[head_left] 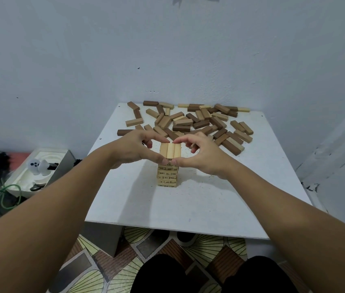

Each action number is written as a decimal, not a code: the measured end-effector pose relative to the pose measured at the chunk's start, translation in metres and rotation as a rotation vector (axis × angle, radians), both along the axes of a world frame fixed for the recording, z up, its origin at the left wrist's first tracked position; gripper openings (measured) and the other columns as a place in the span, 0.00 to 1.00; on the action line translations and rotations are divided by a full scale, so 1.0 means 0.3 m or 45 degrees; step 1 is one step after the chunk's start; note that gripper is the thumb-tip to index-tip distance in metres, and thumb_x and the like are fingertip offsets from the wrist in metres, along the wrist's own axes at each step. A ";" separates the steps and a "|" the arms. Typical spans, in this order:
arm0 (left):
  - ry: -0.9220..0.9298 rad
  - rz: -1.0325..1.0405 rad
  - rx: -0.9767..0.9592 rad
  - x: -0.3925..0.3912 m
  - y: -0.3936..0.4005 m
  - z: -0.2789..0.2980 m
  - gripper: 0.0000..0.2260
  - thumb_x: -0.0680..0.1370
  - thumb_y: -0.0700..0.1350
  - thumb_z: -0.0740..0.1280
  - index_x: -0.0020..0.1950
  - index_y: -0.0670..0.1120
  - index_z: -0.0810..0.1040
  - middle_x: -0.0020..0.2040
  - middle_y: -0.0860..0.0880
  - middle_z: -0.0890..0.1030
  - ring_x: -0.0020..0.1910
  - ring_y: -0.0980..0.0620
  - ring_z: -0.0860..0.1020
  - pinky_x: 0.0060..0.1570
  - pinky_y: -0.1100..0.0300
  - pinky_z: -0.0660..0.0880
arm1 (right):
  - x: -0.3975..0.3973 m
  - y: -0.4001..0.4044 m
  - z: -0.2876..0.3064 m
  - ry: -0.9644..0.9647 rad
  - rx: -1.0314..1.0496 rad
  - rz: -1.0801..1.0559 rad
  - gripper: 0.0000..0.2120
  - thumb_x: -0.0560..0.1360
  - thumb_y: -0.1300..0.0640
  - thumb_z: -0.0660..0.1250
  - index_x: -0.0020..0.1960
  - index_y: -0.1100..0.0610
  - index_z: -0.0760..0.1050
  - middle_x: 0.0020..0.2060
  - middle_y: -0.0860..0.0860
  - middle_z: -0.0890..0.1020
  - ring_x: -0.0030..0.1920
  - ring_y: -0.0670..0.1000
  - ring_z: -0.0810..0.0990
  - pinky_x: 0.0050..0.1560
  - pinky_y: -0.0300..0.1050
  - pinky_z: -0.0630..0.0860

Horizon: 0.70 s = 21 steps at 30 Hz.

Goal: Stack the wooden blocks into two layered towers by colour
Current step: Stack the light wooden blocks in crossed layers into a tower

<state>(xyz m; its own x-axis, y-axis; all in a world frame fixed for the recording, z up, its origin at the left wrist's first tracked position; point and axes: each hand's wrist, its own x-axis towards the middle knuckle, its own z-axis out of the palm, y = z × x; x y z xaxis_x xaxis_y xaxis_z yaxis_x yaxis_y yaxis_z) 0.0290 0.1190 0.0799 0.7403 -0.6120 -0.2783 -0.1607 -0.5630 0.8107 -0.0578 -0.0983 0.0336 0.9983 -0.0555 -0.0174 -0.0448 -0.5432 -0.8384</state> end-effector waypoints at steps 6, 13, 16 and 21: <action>0.015 0.005 -0.006 0.007 0.000 -0.007 0.23 0.69 0.44 0.82 0.60 0.59 0.83 0.51 0.54 0.71 0.51 0.55 0.70 0.53 0.56 0.69 | 0.002 0.004 -0.008 -0.014 -0.005 -0.001 0.25 0.69 0.43 0.81 0.63 0.39 0.79 0.57 0.45 0.71 0.53 0.44 0.72 0.49 0.38 0.70; 0.011 0.015 -0.017 0.005 0.003 -0.016 0.23 0.67 0.45 0.84 0.58 0.60 0.83 0.52 0.52 0.71 0.51 0.54 0.70 0.52 0.57 0.70 | 0.004 0.007 -0.014 -0.022 0.003 0.003 0.24 0.69 0.44 0.81 0.63 0.39 0.78 0.55 0.44 0.70 0.53 0.45 0.72 0.53 0.40 0.71; 0.025 0.016 -0.005 0.006 0.002 -0.013 0.24 0.67 0.45 0.84 0.59 0.60 0.83 0.52 0.52 0.71 0.52 0.53 0.70 0.53 0.56 0.70 | 0.004 0.005 -0.010 -0.016 -0.007 0.006 0.25 0.69 0.43 0.81 0.63 0.38 0.78 0.56 0.43 0.70 0.54 0.45 0.72 0.54 0.41 0.72; 0.003 0.025 0.001 -0.001 0.002 -0.007 0.25 0.67 0.45 0.84 0.61 0.61 0.83 0.55 0.52 0.72 0.53 0.56 0.71 0.53 0.56 0.71 | 0.004 0.002 -0.004 -0.013 -0.025 0.012 0.28 0.69 0.42 0.80 0.67 0.38 0.77 0.57 0.43 0.70 0.55 0.45 0.72 0.53 0.40 0.71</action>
<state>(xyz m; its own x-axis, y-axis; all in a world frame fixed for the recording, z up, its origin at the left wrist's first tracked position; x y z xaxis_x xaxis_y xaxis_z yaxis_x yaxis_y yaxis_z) 0.0289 0.1195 0.0776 0.7515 -0.5972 -0.2802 -0.1481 -0.5666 0.8106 -0.0568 -0.0976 0.0324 0.9989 -0.0460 -0.0064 -0.0311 -0.5596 -0.8282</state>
